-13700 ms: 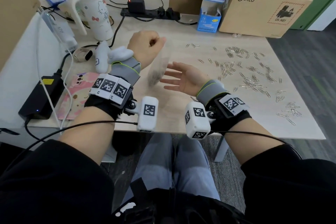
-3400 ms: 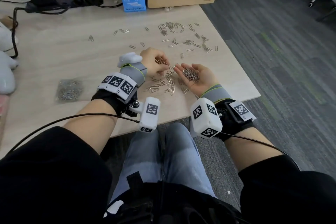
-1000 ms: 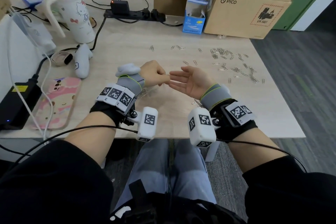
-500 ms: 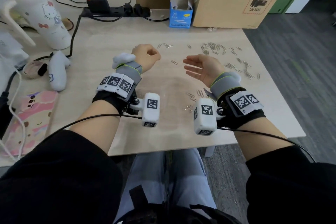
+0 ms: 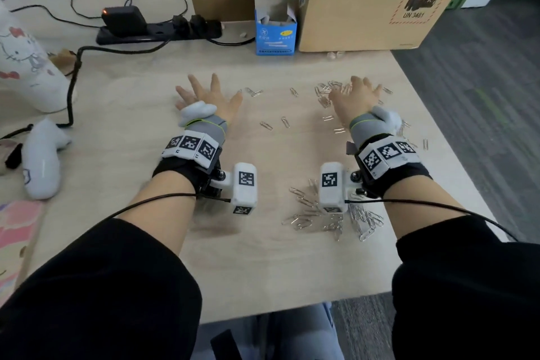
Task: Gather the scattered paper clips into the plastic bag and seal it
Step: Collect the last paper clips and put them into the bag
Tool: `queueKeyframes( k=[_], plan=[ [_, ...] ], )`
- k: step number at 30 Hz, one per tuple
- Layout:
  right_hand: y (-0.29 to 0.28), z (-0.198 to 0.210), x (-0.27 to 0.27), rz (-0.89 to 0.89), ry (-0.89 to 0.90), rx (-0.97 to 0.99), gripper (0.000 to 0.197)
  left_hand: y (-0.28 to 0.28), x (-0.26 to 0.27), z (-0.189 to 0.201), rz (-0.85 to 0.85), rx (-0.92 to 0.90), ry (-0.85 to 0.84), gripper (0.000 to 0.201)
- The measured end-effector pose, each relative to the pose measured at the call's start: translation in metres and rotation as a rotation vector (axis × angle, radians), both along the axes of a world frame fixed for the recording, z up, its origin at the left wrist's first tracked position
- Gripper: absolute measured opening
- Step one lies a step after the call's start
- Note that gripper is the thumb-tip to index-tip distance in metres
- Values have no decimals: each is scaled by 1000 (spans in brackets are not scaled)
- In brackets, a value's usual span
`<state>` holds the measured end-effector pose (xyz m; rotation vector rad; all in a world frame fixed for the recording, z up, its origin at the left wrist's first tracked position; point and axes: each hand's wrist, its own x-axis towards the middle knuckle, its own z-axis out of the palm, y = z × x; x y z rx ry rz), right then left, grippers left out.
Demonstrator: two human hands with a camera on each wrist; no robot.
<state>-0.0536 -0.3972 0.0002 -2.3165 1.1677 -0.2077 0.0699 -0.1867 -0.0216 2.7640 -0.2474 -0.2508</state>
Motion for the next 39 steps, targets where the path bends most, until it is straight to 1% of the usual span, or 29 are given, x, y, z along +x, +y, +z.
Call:
queueKeyframes(
  k=[1,3,4,5,7,9,10,12,13,15,16,17,18,19,20,21,23,25,26,27,28,30,33,36,39],
  plan=[
    [-3,-2,3,26,44,-1,66,-3,2,-3,-15,22,21,71],
    [-8,-5,9,97,65,71,72,-12,2,-8,-74,54,33,63],
    [-9,-6,9,150,67,122,70,-18,0,-9,-121,66,30,60],
    [-8,-5,8,219,80,149,62,-23,-3,-10,-173,66,24,57],
    [-7,-6,2,354,98,137,46,-34,-13,-11,-284,50,37,53],
    [-2,-6,-3,463,95,76,44,-42,-22,-9,-382,43,63,53],
    [-2,-5,-7,495,84,75,44,-48,-29,-9,-430,41,81,53],
    [1,-3,-14,547,9,155,41,-53,-41,-2,-522,12,130,53],
    [1,-1,-18,566,-31,210,37,-56,-47,1,-570,-36,162,50],
    [-1,1,-24,541,-108,285,29,-60,-51,5,-614,-252,270,43],
    [-4,2,-26,482,-159,303,27,-61,-51,7,-602,-378,324,40],
    [-7,2,-27,406,-220,300,26,-63,-50,8,-574,-481,340,41],
    [-15,1,-27,328,-281,273,26,-67,-48,8,-540,-539,321,43],
    [-23,0,-26,267,-315,229,29,-70,-47,8,-517,-551,279,42],
    [-32,-2,-25,223,-313,176,33,-72,-44,6,-506,-533,234,42],
    [-41,-3,-24,195,-259,110,38,-76,-42,5,-508,-489,196,45],
    [-58,-8,-22,158,-56,4,45,-85,-42,2,-530,-338,142,51],
    [-71,-14,-21,123,80,6,50,-98,-42,-3,-544,-195,95,56],
    [-73,-15,-22,141,102,27,58,-103,-41,-6,-546,-147,77,57],
    [-72,-16,-24,186,113,37,66,-106,-42,-9,-555,-107,63,58],
    [-70,-18,-25,240,120,30,67,-109,-42,-11,-571,-74,48,59],
    [-65,-20,-27,334,127,13,55,-114,-45,-14,-621,-1,16,59],
    [-54,-22,-31,452,144,-22,53,-119,-53,-17,-683,80,2,57],
    [-40,-20,-41,548,142,18,53,-121,-68,-16,-739,88,14,55],
    [-28,-17,-53,607,122,117,53,-118,-82,-13,-793,46,64,55]
  ],
)
